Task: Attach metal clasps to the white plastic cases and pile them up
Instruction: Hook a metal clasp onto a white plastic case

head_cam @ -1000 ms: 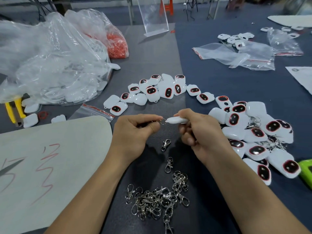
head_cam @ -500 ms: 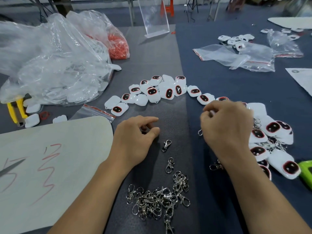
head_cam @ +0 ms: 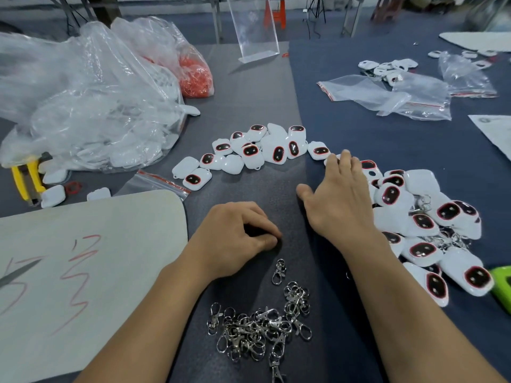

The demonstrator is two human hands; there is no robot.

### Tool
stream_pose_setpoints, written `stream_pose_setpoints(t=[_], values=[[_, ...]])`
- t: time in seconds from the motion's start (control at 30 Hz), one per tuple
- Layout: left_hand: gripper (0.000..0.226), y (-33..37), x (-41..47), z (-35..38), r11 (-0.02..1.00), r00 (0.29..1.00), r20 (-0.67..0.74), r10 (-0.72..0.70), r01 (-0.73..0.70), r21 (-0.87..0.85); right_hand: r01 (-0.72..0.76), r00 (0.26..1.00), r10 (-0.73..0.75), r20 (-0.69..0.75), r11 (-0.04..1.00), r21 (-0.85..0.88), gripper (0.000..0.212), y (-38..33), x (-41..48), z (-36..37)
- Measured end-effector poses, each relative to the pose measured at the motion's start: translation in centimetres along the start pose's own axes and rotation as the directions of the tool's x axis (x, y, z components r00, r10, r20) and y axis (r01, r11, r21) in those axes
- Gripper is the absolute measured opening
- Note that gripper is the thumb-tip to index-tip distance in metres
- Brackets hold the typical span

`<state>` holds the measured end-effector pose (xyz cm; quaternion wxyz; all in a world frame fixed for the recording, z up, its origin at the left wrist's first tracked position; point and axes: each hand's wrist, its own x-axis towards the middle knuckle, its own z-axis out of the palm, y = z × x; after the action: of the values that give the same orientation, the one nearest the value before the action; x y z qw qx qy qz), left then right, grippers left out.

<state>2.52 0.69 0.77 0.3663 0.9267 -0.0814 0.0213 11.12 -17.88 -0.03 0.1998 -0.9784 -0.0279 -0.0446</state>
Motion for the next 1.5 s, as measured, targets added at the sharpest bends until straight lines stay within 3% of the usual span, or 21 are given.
stream_pose_setpoints(t=[0.1,0.2,0.33,0.43,0.63,0.77,0.87,0.93,1.07,1.13,1.27,1.33,1.43,1.5], values=[[0.017,0.1,-0.2,0.3,1.000,0.998,-0.063,-0.004,0.004,0.003,-0.003,0.999,0.000,-0.034,0.994,-0.105,0.080,0.3,0.2,0.1],[0.019,0.2,-0.3,0.4,1.000,0.994,-0.107,-0.029,0.029,-0.006,0.035,0.999,-0.039,-0.037,0.995,-0.098,0.071,0.0,-0.2,-0.4],[0.019,0.2,-0.2,0.4,0.999,0.993,-0.113,-0.038,0.038,0.006,0.216,0.976,-0.218,-0.013,0.973,-0.081,0.047,-0.8,-2.2,-0.6],[0.016,0.2,-0.1,0.5,0.998,0.990,-0.138,-0.043,0.049,0.045,0.294,0.956,-0.294,-0.002,0.955,0.036,0.025,-2.1,-3.3,-0.5],[0.012,0.0,-0.2,0.3,0.987,0.974,-0.196,-0.114,0.134,0.092,0.227,0.972,-0.233,0.025,0.964,0.141,0.045,-3.1,-3.4,-0.5],[0.003,0.0,-0.1,0.2,0.988,0.984,-0.164,-0.076,0.096,0.118,0.152,0.984,-0.174,0.043,0.935,0.320,0.030,-2.7,-3.7,-0.5],[0.003,0.2,-0.2,0.3,0.987,0.985,-0.162,-0.060,0.083,0.137,0.178,0.966,-0.232,0.111,0.915,0.362,0.049,-2.8,-4.1,-0.6],[0.002,0.5,-0.1,0.5,0.980,0.991,-0.128,-0.025,0.050,0.193,0.196,0.961,-0.244,0.127,0.931,0.309,0.052,-2.9,-3.9,-0.4],[0.014,0.8,-0.5,0.5,0.985,0.998,-0.040,0.041,-0.034,0.168,0.125,0.989,-0.119,0.084,0.991,-0.058,0.045,-2.8,-3.8,-0.1],[0.022,0.6,-0.6,-0.1,0.985,0.999,0.003,0.054,-0.054,0.165,0.125,0.992,-0.123,0.039,0.989,-0.082,0.038,-2.8,-4.0,0.0],[0.015,-0.2,0.1,-1.4,0.988,0.998,0.068,-0.005,-0.006,0.154,0.228,0.970,-0.232,0.069,0.971,0.072,0.020,-2.9,-4.3,-0.4],[0.018,-0.3,0.1,-1.2,0.987,0.997,0.081,-0.013,0.000,0.160,0.225,0.969,-0.242,0.054,0.950,0.218,0.025,-2.8,-4.2,-0.7],[0.022,-0.3,-0.3,-0.3,0.992,0.997,-0.067,-0.033,0.040,0.116,0.144,0.980,-0.189,0.066,0.892,0.429,0.044,-2.8,-4.0,-1.1],[0.021,-0.2,-0.3,0.2,0.995,0.974,-0.204,-0.097,0.093,-0.028,0.070,0.984,-0.144,0.104,0.852,0.518,0.040,-2.9,-4.1,-1.2]])
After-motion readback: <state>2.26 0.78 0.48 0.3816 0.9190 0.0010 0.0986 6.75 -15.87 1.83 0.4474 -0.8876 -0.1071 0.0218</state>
